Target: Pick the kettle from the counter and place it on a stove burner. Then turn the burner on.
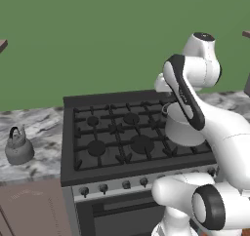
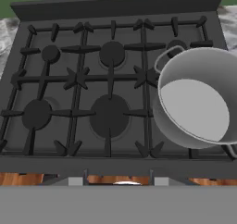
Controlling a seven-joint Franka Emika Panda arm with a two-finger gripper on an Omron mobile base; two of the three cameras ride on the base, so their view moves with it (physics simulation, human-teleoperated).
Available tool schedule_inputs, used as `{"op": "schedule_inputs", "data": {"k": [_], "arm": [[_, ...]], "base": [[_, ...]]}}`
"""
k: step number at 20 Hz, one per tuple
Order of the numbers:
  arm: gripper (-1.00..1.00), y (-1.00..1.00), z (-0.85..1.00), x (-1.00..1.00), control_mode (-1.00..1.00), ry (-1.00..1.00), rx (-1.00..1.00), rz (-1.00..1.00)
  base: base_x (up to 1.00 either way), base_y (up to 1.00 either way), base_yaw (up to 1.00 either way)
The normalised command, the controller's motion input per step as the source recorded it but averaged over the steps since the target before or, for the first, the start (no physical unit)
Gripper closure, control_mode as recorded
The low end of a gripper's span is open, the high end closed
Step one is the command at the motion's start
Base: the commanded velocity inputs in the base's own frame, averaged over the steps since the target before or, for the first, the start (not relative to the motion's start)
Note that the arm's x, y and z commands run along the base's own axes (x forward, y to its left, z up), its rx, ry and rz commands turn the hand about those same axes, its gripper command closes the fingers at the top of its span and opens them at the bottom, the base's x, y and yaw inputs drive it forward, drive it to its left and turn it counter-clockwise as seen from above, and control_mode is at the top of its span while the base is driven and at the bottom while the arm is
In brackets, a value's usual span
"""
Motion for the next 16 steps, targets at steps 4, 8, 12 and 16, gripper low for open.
{"op": "schedule_inputs", "data": {"k": [4, 8, 12, 16], "arm": [[-1.0, 0.08, 0.0, -0.1, -1.0, 0.0, 0.0, 0.0], [-1.0, 0.49, 0.0, -0.15, -1.0, 0.0, 0.0, 0.0], [-1.0, 0.56, 0.0, -0.06, -1.0, 0.0, 0.0, 0.0], [-1.0, 0.54, 0.0, 0.0, -1.0, 0.0, 0.0, 0.0]], "base": [[0.0, 0.0, 0.0], [0.0, 0.0, 0.0], [0.0, 0.0, 0.0], [0.0, 0.0, 0.0]]}}
